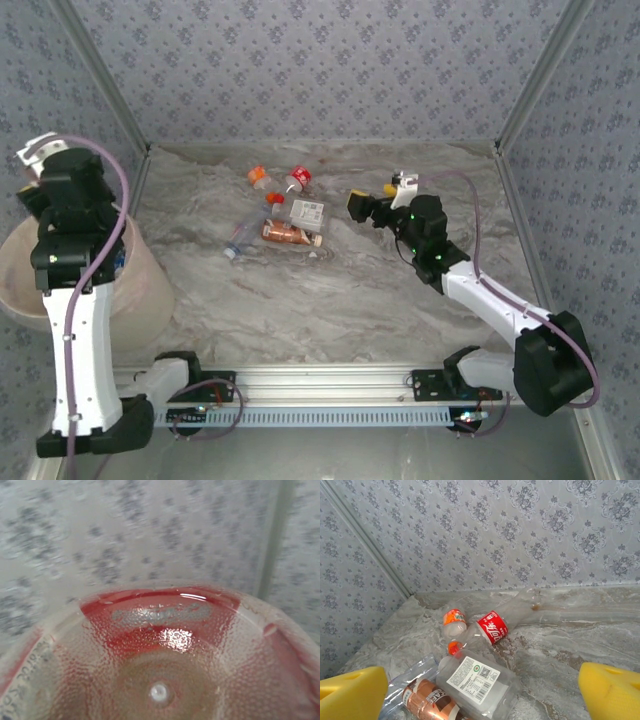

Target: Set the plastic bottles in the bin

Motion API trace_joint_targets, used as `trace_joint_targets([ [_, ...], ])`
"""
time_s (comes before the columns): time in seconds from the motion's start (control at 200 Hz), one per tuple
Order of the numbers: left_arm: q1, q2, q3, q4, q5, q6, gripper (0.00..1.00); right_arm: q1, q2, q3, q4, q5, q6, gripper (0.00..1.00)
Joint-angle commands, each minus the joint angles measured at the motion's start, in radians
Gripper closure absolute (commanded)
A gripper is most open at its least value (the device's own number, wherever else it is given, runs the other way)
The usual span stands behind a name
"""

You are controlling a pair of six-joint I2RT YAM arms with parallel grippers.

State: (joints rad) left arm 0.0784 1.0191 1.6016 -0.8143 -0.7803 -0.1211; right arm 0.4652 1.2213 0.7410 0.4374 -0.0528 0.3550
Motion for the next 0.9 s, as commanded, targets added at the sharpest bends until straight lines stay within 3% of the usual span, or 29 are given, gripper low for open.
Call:
trace_joint_targets([
  [0.0, 0.153, 0.007, -0.021, -0.061, 0.101, -0.039, 0.49, 0.004, 0.007, 0.054, -0.031, 0.035, -0.022, 0.00],
  [0.125, 0.326, 0.054, -0.019, -0.182, 0.225, -0.073, 0.49, 0.005, 0.012, 0.076, -0.057, 0.034, -0.029, 0.00],
  [0.255, 0.425, 0.057, -0.045, -0.202, 0.208, -0.063, 0.48, 0.004, 0.018, 0.104, -0.094, 0.031, -0.037, 0.00],
  [0.385, 0.520, 0.124, -0.010, -0.288, 0.107, -0.035, 0.41, 0.007, 0.022, 0.138, -0.146, 0.031, -0.052, 0.00],
  [0.475, 0.534, 0.191, -0.003, -0.330, 0.072, -0.025, 0.40, 0.015, 0.017, 0.154, -0.167, 0.043, -0.070, 0.00],
  [0.57, 0.534, 0.229, 0.033, -0.373, 0.120, -0.065, 0.39, 0.024, 0.008, 0.152, -0.166, 0.073, -0.085, 0.00],
  [0.61, 0.534, 0.248, 0.060, -0.394, 0.136, -0.072, 0.34, 0.027, 0.005, 0.144, -0.164, 0.084, -0.086, 0.00],
  [0.68, 0.534, 0.277, 0.114, -0.431, 0.142, -0.082, 0.15, 0.030, 0.001, 0.132, -0.161, 0.098, -0.087, 0.00],
  [0.894, 0.473, 0.256, 0.195, -0.420, 0.187, -0.098, 0.04, 0.033, 0.003, 0.123, -0.166, 0.113, -0.088, 0.00],
])
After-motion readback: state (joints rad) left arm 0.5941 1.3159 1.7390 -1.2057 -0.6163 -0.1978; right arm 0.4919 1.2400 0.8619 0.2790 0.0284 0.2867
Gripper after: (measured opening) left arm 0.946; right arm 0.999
